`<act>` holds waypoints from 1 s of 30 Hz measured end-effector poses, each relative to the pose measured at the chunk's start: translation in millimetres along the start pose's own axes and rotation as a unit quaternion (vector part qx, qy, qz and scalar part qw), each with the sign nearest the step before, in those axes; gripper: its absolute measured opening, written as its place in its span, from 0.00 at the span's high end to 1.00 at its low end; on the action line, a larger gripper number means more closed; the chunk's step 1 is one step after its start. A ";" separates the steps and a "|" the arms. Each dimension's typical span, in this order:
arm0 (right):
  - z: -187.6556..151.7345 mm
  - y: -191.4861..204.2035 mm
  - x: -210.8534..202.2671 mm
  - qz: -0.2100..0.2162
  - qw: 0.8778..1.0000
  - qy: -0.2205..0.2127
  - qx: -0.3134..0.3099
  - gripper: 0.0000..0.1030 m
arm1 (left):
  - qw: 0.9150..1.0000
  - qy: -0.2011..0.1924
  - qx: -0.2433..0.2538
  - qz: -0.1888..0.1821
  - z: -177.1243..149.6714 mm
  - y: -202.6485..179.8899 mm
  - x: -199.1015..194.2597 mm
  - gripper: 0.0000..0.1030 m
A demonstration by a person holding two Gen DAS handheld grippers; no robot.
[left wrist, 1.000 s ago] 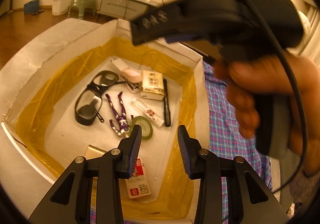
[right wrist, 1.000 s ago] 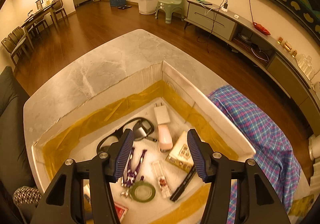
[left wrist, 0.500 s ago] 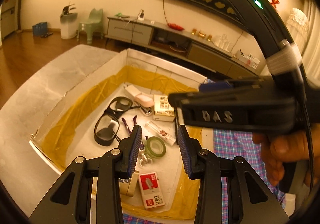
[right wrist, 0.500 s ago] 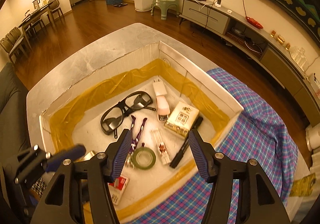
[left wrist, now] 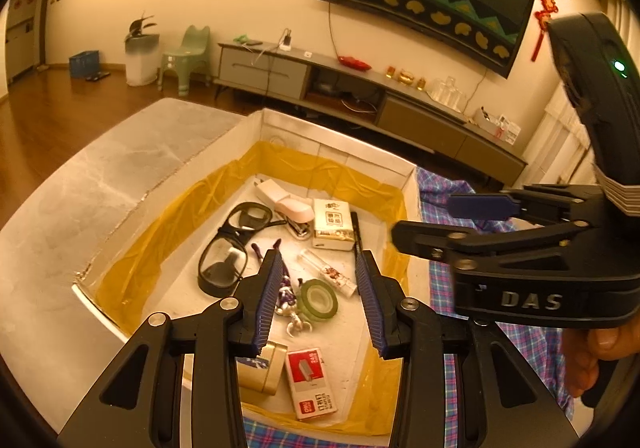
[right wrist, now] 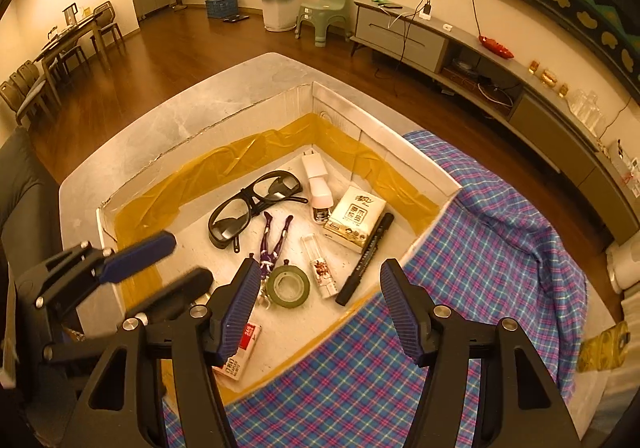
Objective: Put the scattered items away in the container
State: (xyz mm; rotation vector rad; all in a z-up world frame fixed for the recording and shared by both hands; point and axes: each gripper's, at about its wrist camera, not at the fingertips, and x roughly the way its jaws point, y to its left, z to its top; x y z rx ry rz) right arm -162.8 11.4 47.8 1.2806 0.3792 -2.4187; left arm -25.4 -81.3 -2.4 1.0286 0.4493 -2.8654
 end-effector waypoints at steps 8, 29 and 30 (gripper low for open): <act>-9.6 -8.3 -9.3 -0.004 1.000 -0.003 0.013 0.37 | 1.000 -0.007 0.002 0.011 -1.3 1.4 -4.8 0.56; -60.9 28.2 -1.8 -0.033 0.993 0.061 -0.097 0.29 | 0.999 -0.040 0.004 0.021 2.2 4.9 -11.8 0.32; -60.8 28.7 -2.2 -0.032 0.993 0.060 -0.097 0.29 | 0.999 -0.041 0.003 0.023 2.4 5.3 -12.4 0.32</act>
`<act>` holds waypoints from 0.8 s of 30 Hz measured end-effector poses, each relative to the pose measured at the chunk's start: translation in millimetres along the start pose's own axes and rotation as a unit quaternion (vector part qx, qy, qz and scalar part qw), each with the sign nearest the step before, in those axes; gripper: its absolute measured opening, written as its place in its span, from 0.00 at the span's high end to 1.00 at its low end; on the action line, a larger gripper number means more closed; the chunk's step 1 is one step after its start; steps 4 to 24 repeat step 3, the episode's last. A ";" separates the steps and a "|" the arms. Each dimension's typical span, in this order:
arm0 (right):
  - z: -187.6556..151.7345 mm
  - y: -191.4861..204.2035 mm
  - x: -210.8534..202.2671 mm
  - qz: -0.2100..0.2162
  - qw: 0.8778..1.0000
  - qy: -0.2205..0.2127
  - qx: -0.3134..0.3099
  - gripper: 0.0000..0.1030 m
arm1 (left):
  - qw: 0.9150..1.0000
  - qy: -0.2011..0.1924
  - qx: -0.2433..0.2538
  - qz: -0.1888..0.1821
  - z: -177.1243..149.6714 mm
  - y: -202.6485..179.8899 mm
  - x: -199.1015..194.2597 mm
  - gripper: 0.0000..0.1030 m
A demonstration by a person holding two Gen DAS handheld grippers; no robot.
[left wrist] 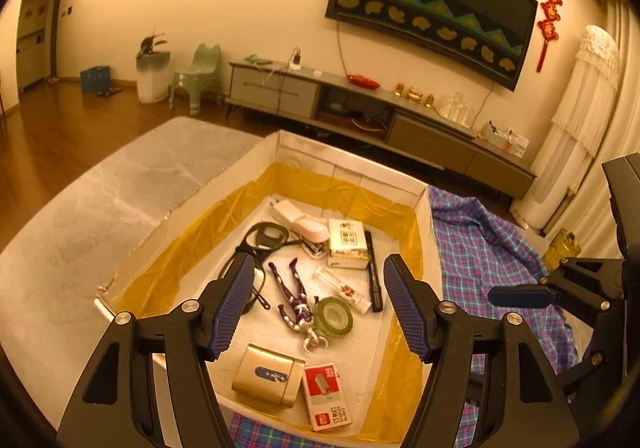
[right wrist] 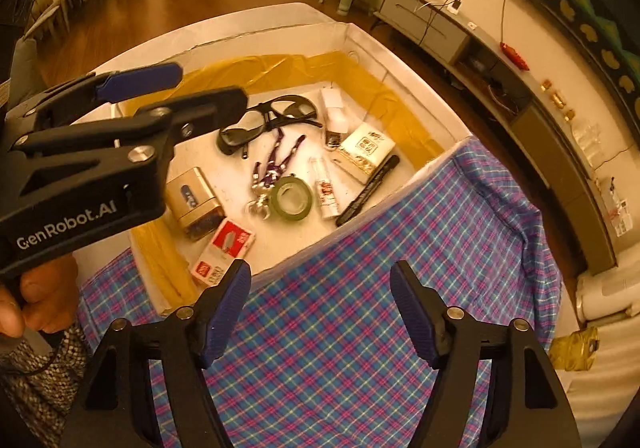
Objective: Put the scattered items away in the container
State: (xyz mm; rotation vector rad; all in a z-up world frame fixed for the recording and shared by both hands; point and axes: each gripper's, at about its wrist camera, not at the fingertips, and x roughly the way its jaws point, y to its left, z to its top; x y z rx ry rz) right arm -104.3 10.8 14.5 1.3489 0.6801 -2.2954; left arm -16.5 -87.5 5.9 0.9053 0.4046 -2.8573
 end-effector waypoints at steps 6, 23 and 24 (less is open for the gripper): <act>0.6 1.1 -0.3 -0.002 1.000 0.000 -0.004 0.29 | 1.000 0.008 -0.007 -0.004 1.3 2.5 3.0 0.32; 0.6 1.1 -0.3 -0.002 1.000 0.000 -0.004 0.29 | 1.000 0.008 -0.007 -0.004 1.3 2.5 3.0 0.32; 0.6 1.1 -0.3 -0.002 1.000 0.000 -0.004 0.29 | 1.000 0.008 -0.007 -0.004 1.3 2.5 3.0 0.32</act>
